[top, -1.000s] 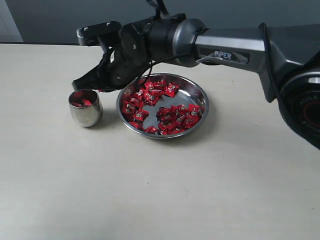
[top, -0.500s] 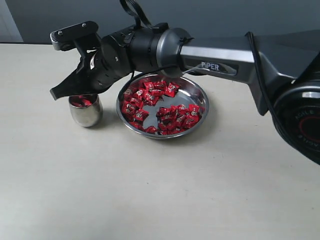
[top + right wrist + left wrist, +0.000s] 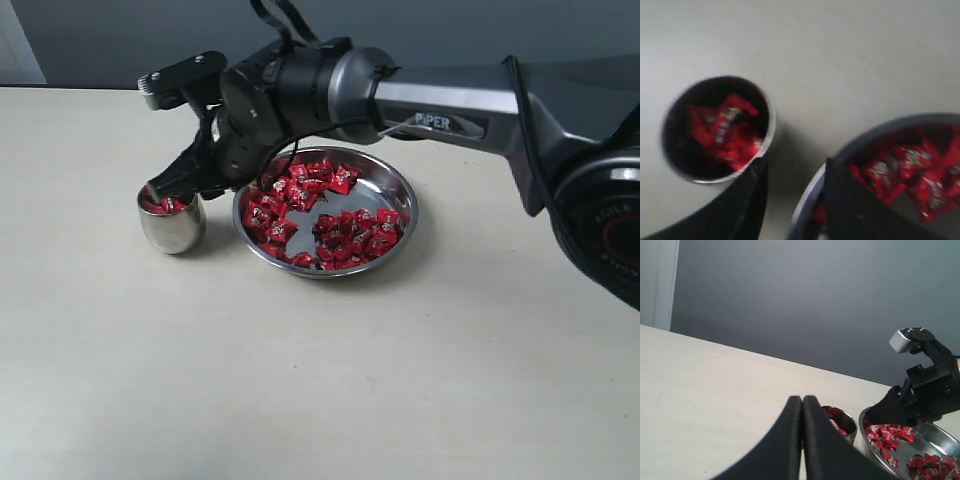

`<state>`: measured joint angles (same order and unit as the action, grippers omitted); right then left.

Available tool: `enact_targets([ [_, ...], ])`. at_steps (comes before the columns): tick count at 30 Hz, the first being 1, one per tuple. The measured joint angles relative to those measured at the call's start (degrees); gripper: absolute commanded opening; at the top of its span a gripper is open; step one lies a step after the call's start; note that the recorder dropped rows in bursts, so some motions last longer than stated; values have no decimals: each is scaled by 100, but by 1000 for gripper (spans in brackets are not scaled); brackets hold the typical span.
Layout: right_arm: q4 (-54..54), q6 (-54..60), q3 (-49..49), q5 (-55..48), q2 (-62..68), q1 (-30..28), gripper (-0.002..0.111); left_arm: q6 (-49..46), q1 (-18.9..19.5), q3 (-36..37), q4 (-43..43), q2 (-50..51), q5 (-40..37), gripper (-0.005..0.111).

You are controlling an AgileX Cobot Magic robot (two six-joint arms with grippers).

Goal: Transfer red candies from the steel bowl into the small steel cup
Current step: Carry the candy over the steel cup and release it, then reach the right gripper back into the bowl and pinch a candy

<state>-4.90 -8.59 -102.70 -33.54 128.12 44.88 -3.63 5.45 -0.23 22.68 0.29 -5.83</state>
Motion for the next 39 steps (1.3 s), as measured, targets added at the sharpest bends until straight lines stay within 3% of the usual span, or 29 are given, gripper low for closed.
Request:
enact_targets([
  [9,-177,-256,0,-513,26,-805,44,0,0,0,0,0,0,0],
  [12,-177,-218,0,-534,163,-856,48,0,0,0,0,0,0,0],
  [32,-177,-183,10,-65,800,-856,47,0,0,0,0,0,0,0],
  [35,-188,-183,10,-33,877,-856,33,0,0,0,0,0,0,0],
  [38,-176,-196,0,17,888,-856,2,0,0,0,0,0,0,0],
  [39,-176,-196,0,17,888,-856,-1,0,0,0,0,0,0,0],
])
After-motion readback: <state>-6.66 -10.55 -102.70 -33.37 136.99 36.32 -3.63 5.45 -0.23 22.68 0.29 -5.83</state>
